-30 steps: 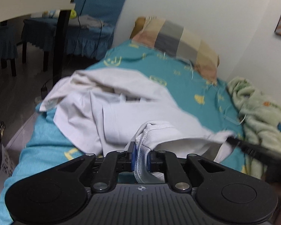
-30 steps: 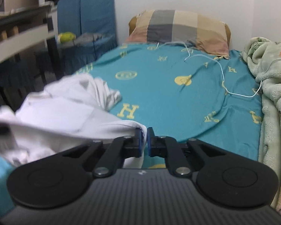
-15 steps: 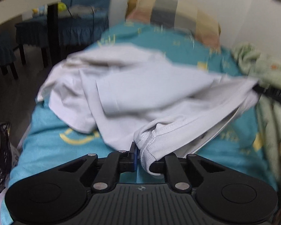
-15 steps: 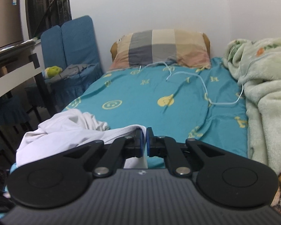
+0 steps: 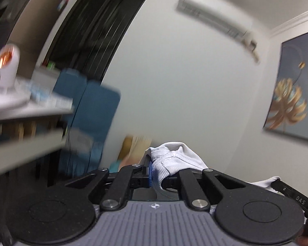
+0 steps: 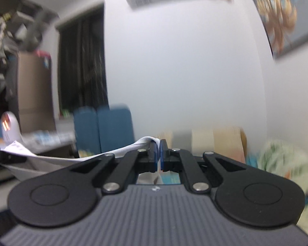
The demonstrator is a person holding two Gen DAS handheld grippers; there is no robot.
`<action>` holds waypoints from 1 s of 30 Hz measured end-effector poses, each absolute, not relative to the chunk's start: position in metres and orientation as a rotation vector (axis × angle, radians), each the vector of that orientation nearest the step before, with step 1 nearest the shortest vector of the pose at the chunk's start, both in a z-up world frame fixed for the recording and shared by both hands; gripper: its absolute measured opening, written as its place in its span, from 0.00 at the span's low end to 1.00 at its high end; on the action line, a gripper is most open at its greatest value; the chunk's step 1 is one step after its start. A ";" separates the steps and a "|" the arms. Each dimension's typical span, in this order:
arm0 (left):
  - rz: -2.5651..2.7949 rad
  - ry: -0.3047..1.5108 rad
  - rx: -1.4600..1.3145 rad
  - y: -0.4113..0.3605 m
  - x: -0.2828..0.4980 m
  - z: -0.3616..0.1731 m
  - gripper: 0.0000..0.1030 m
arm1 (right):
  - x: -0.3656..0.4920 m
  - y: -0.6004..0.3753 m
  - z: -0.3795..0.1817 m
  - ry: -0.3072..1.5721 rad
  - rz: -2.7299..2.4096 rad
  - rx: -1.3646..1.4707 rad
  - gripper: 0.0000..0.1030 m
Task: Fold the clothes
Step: 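Raise the shirt high with both grippers and shake it out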
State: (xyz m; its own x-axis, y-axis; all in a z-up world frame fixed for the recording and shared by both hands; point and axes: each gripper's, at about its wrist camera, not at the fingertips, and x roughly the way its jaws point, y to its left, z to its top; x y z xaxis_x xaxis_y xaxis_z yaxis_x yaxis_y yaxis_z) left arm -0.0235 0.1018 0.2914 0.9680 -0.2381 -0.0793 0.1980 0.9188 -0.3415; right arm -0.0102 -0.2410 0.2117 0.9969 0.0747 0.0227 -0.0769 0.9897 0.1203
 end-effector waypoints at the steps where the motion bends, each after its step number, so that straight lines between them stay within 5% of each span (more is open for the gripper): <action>1: -0.233 0.084 -0.329 0.103 -0.035 0.316 0.06 | -0.023 -0.239 0.234 -0.054 0.078 0.116 0.05; 8: -0.278 -0.106 -0.262 0.097 -0.134 0.450 0.06 | -0.125 -0.223 0.373 -0.283 0.084 0.074 0.05; 15: -0.301 -0.187 -0.222 0.078 -0.225 0.515 0.07 | -0.224 -0.231 0.425 -0.363 0.086 0.059 0.05; 21: -0.306 -0.099 -0.235 0.054 -0.233 0.487 0.07 | -0.228 -0.248 0.404 -0.276 0.043 0.060 0.05; 30: -0.267 0.103 -0.208 0.010 -0.010 0.352 0.07 | -0.087 -0.293 0.308 -0.095 -0.039 0.097 0.05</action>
State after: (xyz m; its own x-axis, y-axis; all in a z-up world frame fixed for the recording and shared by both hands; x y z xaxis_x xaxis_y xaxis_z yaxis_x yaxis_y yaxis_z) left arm -0.0100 0.0099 0.3515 0.9596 -0.2718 -0.0730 0.2507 0.9434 -0.2173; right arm -0.0869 -0.2931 0.3083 0.9947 -0.0431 0.0930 0.0339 0.9945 0.0987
